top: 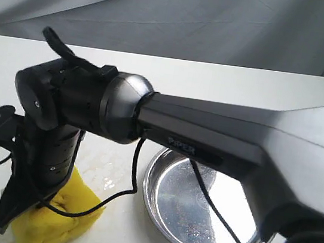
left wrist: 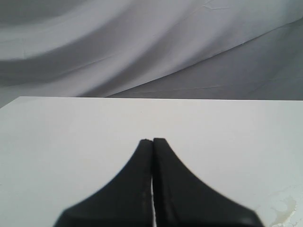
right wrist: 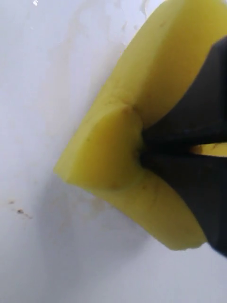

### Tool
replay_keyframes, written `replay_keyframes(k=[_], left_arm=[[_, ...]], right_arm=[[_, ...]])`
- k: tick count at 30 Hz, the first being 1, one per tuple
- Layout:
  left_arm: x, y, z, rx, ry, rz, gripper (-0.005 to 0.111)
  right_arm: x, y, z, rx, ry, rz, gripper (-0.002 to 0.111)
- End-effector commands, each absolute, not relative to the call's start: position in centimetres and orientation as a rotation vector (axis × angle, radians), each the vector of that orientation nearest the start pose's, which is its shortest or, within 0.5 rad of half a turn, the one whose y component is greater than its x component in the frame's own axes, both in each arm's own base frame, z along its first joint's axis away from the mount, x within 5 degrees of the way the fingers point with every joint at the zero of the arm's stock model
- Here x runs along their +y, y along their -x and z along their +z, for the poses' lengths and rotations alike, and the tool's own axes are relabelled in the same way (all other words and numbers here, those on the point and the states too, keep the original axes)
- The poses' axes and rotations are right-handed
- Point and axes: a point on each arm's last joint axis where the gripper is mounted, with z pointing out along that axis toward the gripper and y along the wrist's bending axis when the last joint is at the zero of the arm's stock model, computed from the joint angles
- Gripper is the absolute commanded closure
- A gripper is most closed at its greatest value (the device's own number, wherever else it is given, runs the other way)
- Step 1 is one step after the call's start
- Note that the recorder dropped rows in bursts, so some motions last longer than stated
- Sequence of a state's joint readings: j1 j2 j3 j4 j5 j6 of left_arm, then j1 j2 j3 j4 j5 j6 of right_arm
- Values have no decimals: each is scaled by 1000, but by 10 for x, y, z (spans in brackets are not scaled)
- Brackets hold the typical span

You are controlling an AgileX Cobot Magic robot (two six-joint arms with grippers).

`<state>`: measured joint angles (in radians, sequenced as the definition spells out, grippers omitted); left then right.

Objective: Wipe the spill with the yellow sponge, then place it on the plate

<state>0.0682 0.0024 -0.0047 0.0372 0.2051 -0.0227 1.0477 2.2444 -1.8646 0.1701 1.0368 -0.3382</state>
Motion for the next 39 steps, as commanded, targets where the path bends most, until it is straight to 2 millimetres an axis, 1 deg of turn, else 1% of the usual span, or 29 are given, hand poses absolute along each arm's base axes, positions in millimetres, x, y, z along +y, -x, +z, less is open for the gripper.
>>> replay_keyframes(k=[1, 5, 7, 8, 9, 10, 11, 12, 16, 20, 23, 25, 26, 27, 28, 30, 31, 32, 33, 37, 39], left_arm=[[5, -56, 195, 1685, 54, 68, 107], [5, -56, 195, 1685, 54, 68, 107], [5, -56, 195, 1685, 54, 68, 107], [5, -56, 195, 1685, 54, 68, 107], [5, -56, 195, 1685, 54, 68, 107], [5, -56, 195, 1685, 54, 68, 107], [5, -56, 195, 1685, 54, 68, 107], [5, -56, 195, 1685, 54, 68, 107], [5, -56, 195, 1685, 54, 68, 107], [5, -56, 195, 1685, 54, 68, 107], [5, -56, 195, 1685, 54, 68, 107], [5, -56, 195, 1685, 54, 68, 107], [5, -56, 195, 1685, 54, 68, 107], [5, -56, 195, 1685, 54, 68, 107], [5, -56, 195, 1685, 54, 68, 107], [5, -56, 195, 1685, 54, 68, 107], [5, -56, 195, 1685, 54, 68, 107], [5, -56, 195, 1685, 54, 68, 107], [5, -56, 195, 1685, 54, 68, 107], [5, -56, 195, 1685, 54, 68, 107], [5, -56, 195, 1685, 54, 68, 107]], right_arm=[[418, -227, 230, 2208, 1648, 429, 108], [421, -228, 259, 2088, 1438, 562, 108], [421, -226, 263, 2040, 1307, 638, 108], [419, -224, 258, 2035, 1265, 652, 108], [417, -222, 257, 2000, 1212, 672, 108], [414, -217, 247, 1987, 1177, 680, 108], [412, -213, 244, 1945, 1136, 695, 108], [410, -209, 237, 1924, 1103, 706, 108], [398, -181, 202, 1816, 955, 757, 108], [389, -155, 180, 1790, 895, 786, 108], [389, -145, 173, 1827, 933, 787, 108], [387, -142, 167, 1906, 939, 794, 108], [385, -141, 162, 1987, 922, 797, 108], [385, -140, 159, 2014, 929, 791, 108], [384, -138, 152, 2037, 1000, 757, 108], [383, -135, 144, 2029, 1121, 706, 108], [382, -133, 140, 2013, 1204, 675, 108], [381, -130, 137, 1972, 1328, 628, 108], [379, -128, 135, 1949, 1402, 595, 108], [379, -128, 134, 1834, 1546, 529, 108], [376, -137, 134, 1775, 1596, 482, 108]])
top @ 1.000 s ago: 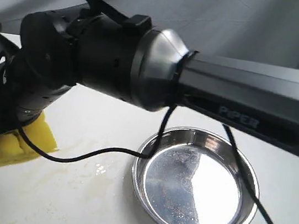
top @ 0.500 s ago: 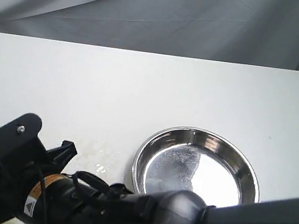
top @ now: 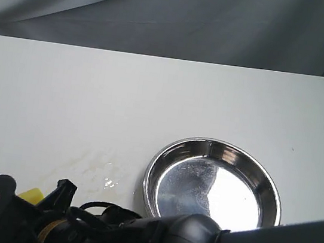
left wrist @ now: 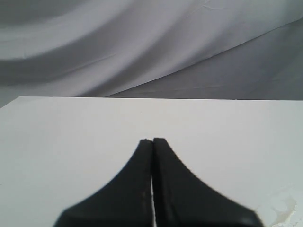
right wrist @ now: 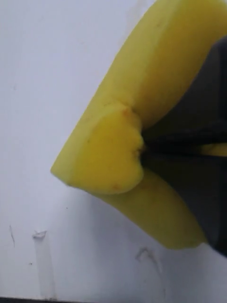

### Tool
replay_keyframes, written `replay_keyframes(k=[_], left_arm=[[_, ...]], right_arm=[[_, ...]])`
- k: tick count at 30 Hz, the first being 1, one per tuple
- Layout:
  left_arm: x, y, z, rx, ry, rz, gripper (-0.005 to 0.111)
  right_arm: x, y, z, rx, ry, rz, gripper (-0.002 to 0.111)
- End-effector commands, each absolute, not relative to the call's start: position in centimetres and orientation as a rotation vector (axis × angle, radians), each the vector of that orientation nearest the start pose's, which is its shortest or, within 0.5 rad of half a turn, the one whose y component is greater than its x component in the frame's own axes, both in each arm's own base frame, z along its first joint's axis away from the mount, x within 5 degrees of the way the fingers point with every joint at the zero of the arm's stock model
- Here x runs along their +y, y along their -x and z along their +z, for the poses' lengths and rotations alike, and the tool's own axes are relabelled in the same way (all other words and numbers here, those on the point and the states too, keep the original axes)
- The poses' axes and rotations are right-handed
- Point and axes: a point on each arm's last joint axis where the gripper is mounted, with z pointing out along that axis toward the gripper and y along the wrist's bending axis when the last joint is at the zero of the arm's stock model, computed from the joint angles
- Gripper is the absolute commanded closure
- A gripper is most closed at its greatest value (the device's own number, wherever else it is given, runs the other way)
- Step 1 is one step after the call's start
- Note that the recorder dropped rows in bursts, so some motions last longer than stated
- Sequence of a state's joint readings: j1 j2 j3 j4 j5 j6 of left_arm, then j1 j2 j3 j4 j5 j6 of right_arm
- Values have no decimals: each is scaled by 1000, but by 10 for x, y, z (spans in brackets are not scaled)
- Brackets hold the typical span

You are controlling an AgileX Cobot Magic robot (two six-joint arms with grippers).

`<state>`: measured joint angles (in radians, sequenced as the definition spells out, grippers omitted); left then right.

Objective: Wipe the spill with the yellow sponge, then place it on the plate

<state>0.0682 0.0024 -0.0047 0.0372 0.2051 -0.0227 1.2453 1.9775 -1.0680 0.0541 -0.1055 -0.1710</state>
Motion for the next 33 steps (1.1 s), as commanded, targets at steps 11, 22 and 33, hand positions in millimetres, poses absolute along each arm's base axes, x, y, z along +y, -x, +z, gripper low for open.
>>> replay_keyframes(k=[11, 22, 33], left_arm=[[5, -56, 195, 1685, 54, 68, 107], [5, -56, 195, 1685, 54, 68, 107], [5, -56, 195, 1685, 54, 68, 107]], right_arm=[[329, -219, 130, 1905, 1492, 296, 108], [325, -226, 130, 1914, 1477, 285, 108], [379, -126, 134, 1655, 1711, 443, 108]])
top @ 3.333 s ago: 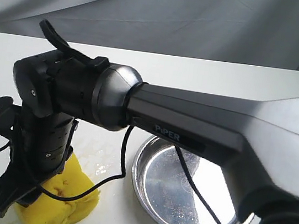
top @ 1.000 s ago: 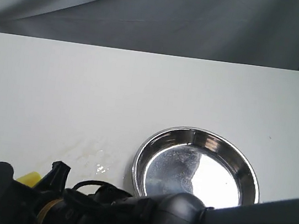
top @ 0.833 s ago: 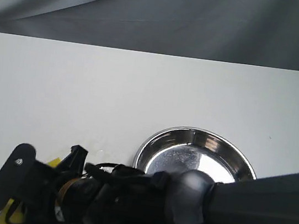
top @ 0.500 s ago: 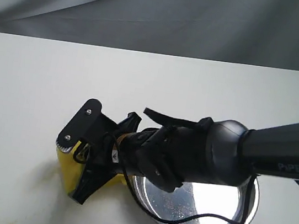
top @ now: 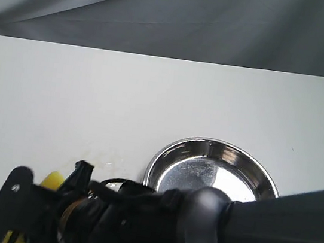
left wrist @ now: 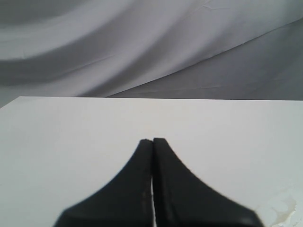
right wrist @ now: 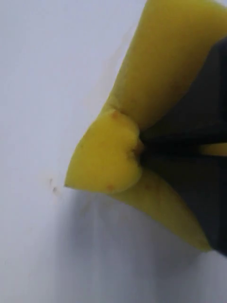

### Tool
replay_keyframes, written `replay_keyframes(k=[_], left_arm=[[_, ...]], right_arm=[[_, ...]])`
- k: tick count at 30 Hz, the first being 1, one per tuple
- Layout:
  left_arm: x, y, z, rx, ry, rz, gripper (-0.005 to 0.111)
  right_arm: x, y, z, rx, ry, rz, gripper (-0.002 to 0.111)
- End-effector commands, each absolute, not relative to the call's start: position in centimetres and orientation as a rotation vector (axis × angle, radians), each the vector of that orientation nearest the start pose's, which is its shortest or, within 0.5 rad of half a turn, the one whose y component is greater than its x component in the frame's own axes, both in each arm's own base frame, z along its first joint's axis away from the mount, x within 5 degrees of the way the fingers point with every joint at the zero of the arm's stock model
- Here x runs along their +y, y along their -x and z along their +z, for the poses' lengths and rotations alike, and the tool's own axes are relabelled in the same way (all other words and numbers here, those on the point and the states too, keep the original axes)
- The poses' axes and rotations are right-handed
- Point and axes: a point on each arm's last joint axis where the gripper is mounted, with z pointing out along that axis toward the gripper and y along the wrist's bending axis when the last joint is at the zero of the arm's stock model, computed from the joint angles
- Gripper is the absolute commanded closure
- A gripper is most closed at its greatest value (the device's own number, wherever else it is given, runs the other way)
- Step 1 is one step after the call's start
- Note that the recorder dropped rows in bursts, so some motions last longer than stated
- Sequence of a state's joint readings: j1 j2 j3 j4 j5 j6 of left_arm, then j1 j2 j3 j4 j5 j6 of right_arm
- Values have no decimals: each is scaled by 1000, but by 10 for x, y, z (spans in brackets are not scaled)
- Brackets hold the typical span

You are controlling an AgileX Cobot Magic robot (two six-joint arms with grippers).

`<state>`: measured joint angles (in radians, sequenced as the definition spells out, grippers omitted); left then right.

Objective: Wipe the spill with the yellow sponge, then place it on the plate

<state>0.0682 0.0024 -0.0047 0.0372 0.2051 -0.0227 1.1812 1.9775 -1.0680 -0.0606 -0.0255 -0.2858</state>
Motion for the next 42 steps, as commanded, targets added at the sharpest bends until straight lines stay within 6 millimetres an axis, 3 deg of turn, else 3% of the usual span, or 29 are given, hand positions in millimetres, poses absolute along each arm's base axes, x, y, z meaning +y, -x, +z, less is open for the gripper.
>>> replay_keyframes(k=[1, 4, 6, 9, 16, 21, 24, 28, 31, 39, 42], left_arm=[[5, -56, 195, 1685, 54, 68, 107], [5, -56, 195, 1685, 54, 68, 107], [5, -56, 195, 1685, 54, 68, 107], [5, -56, 195, 1685, 54, 68, 107], [5, -56, 195, 1685, 54, 68, 107], [5, -56, 195, 1685, 54, 68, 107], [5, -56, 195, 1685, 54, 68, 107], [5, -56, 195, 1685, 54, 68, 107], [5, -56, 195, 1685, 54, 68, 107], [5, -56, 195, 1685, 54, 68, 107], [5, -56, 195, 1685, 54, 68, 107]], right_arm=[[382, -121, 135, 1619, 1716, 457, 108], [390, -119, 143, 1548, 1700, 482, 108], [393, -132, 149, 1552, 1657, 477, 108], [397, -162, 150, 1593, 1597, 445, 108], [382, -242, 119, 1827, 1620, 228, 108], [365, -293, 128, 1977, 1497, 166, 108], [357, -306, 135, 2049, 1448, 152, 108], [360, -293, 132, 2085, 1545, 119, 108], [373, -268, 130, 2069, 1661, 121, 108], [423, -175, 129, 1988, 1854, 335, 108], [435, -150, 131, 1952, 1891, 383, 108]])
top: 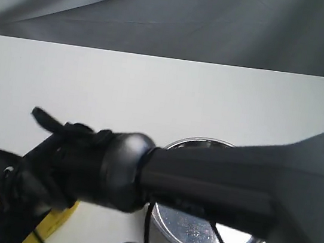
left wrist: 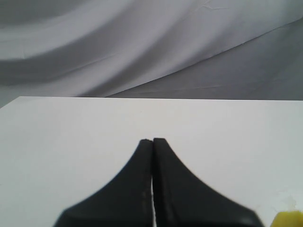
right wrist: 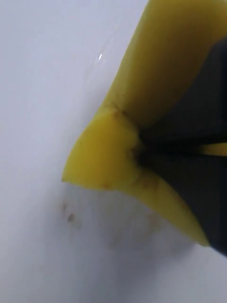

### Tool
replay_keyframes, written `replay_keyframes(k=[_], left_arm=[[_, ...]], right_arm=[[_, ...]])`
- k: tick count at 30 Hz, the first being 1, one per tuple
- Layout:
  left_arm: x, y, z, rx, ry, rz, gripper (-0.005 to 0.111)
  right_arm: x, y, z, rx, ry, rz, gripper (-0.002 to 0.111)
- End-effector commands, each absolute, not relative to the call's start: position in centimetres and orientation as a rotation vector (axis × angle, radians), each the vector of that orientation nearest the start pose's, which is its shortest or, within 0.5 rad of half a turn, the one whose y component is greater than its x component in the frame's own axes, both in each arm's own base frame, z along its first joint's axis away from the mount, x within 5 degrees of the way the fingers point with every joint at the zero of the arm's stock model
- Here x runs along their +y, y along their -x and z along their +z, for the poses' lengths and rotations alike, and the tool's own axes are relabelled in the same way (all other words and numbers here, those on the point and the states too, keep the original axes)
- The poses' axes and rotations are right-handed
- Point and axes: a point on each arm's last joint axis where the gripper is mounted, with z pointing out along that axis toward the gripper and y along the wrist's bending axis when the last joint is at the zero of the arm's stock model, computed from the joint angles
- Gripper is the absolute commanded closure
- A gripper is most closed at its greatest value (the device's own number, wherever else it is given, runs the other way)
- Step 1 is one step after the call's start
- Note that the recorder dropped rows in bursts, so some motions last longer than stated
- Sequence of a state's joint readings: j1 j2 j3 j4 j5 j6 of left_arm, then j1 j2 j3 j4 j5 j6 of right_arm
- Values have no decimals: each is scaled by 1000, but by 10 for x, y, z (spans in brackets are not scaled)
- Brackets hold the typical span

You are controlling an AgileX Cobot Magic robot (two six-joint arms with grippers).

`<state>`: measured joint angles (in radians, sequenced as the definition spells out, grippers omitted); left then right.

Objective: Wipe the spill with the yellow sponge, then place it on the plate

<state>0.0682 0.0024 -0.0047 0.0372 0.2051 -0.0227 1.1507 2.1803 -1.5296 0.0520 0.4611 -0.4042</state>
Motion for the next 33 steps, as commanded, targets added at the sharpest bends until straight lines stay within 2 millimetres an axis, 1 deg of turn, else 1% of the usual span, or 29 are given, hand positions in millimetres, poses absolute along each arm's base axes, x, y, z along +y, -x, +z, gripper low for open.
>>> replay_keyframes(k=[1, 2, 4, 6, 9, 11, 14, 18, 24, 27, 29, 31, 33], left_arm=[[5, -56, 195, 1685, 54, 68, 107], [5, -56, 195, 1685, 54, 68, 107], [5, -56, 195, 1685, 54, 68, 107], [5, -56, 195, 1685, 54, 68, 107], [5, -56, 195, 1685, 54, 68, 107], [5, -56, 195, 1685, 54, 68, 107], [5, -56, 195, 1685, 54, 68, 107], [5, -56, 195, 1685, 54, 68, 107], [5, -56, 195, 1685, 54, 68, 107], [5, -56, 195, 1685, 54, 68, 107], [5, -56, 195, 1685, 54, 68, 107], [5, -56, 195, 1685, 54, 68, 107], [5, -56, 195, 1685, 54, 68, 107]], right_arm=[[437, -142, 131, 1937, 1908, 388, 108], [439, -137, 132, 1910, 1933, 387, 108], [440, -132, 132, 1880, 1963, 382, 108], [439, -134, 131, 1843, 1987, 341, 108], [433, -154, 131, 1820, 1984, 255, 108], [425, -173, 131, 1891, 1919, 241, 108], [410, -204, 130, 1975, 1852, 213, 108], [384, -249, 130, 2073, 1733, 179, 108], [350, -297, 131, 2149, 1588, 136, 108], [340, -313, 133, 2183, 1485, 145, 108], [336, -318, 133, 2220, 1415, 160, 108], [336, -318, 135, 2249, 1365, 185, 108], [337, -315, 139, 2250, 1373, 195, 108]])
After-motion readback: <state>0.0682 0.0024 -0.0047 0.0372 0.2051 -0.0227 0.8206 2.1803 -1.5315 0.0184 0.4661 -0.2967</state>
